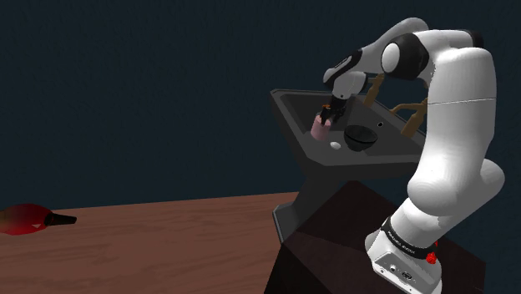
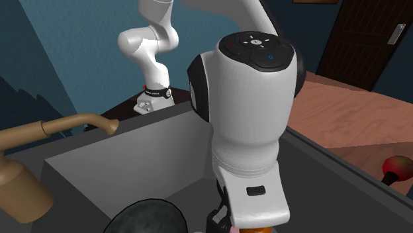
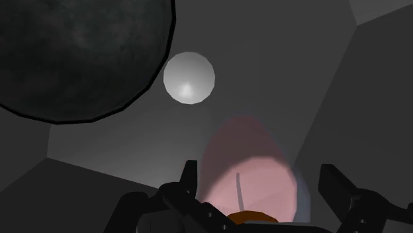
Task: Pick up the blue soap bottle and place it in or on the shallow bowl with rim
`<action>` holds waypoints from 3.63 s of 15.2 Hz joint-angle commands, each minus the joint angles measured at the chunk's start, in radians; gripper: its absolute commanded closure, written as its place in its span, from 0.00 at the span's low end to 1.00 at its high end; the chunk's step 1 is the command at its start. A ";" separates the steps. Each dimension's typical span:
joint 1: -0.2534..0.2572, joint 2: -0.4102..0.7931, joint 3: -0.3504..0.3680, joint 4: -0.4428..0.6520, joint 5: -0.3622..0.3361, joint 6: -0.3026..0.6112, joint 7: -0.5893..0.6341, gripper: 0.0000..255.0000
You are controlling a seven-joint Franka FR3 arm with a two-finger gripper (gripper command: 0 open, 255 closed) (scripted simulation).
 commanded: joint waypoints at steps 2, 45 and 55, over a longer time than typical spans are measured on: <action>-0.004 0.014 0.005 -0.001 0.007 0.014 -0.005 0.00; 0.029 -0.166 -0.051 0.113 -0.094 -0.264 0.067 1.00; -0.003 -0.255 -0.088 0.072 -0.127 -0.311 0.010 1.00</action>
